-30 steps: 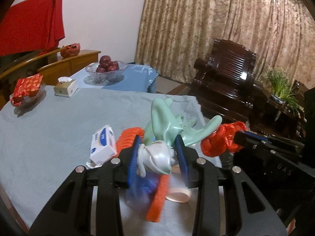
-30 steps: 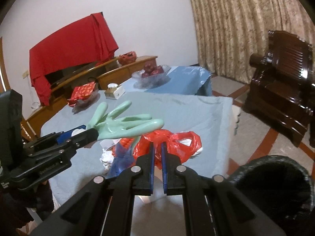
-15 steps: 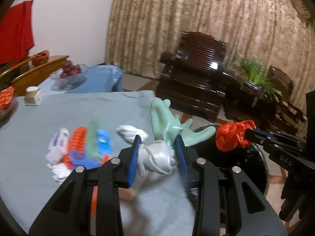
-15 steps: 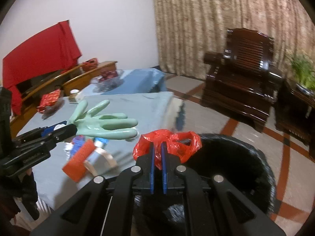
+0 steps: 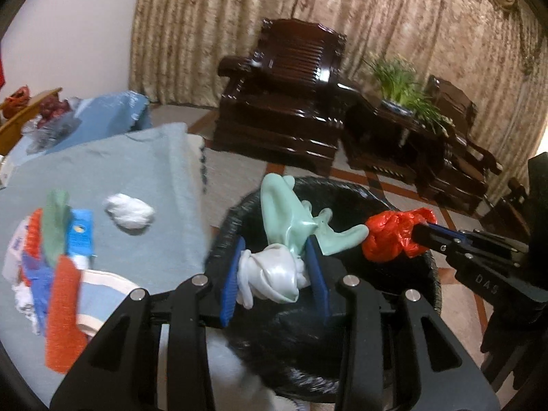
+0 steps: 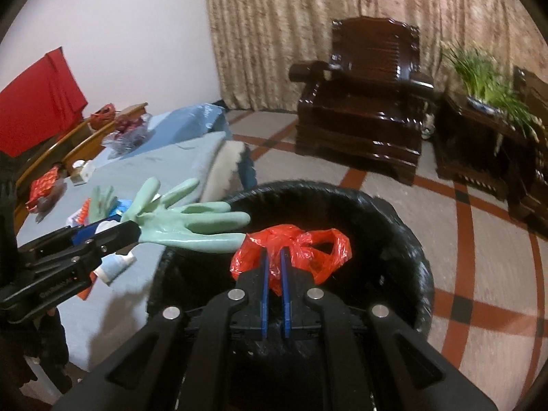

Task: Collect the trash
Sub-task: 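Carry both bags over the black bin and open both tools to drop them, then grasp the orange foam mesh sleeve from the pile with the left tool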

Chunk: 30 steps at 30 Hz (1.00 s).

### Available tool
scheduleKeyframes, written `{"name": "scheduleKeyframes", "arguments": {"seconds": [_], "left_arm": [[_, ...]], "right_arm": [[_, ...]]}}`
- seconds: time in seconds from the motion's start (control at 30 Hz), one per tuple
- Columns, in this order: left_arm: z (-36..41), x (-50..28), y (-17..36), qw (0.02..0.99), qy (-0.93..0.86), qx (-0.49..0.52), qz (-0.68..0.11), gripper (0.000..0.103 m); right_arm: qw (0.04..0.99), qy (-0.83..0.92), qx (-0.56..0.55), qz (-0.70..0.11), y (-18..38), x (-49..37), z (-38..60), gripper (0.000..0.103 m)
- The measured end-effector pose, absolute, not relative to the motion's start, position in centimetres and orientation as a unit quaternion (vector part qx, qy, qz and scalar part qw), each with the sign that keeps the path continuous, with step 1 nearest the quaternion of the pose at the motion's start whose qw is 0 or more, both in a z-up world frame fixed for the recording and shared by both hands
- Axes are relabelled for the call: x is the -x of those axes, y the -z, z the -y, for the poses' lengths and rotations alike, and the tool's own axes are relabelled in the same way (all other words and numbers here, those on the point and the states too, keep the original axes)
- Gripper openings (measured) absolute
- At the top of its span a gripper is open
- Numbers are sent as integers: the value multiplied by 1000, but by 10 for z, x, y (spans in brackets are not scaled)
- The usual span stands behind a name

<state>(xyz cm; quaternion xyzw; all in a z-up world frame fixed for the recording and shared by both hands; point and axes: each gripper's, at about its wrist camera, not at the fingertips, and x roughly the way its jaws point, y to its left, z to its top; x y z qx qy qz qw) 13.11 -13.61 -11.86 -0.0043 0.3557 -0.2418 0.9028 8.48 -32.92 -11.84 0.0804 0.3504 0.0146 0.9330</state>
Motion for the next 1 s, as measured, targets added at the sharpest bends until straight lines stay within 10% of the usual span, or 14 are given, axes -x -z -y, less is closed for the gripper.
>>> {"name": "scheduleKeyframes", "arguments": {"seconds": [0.13, 0.5, 1.0], "left_arm": [[144, -134, 125, 895, 262, 12, -362, 52], [102, -122, 104, 924, 209, 5, -321, 83], [-32, -87, 102, 956, 41, 3, -292, 85]], "right_arm": [[928, 3, -84, -362, 128, -82, 338, 17], [939, 0, -85, -332, 118, -80, 325, 85], [950, -113, -62, -283, 109, -101, 214, 92]]}}
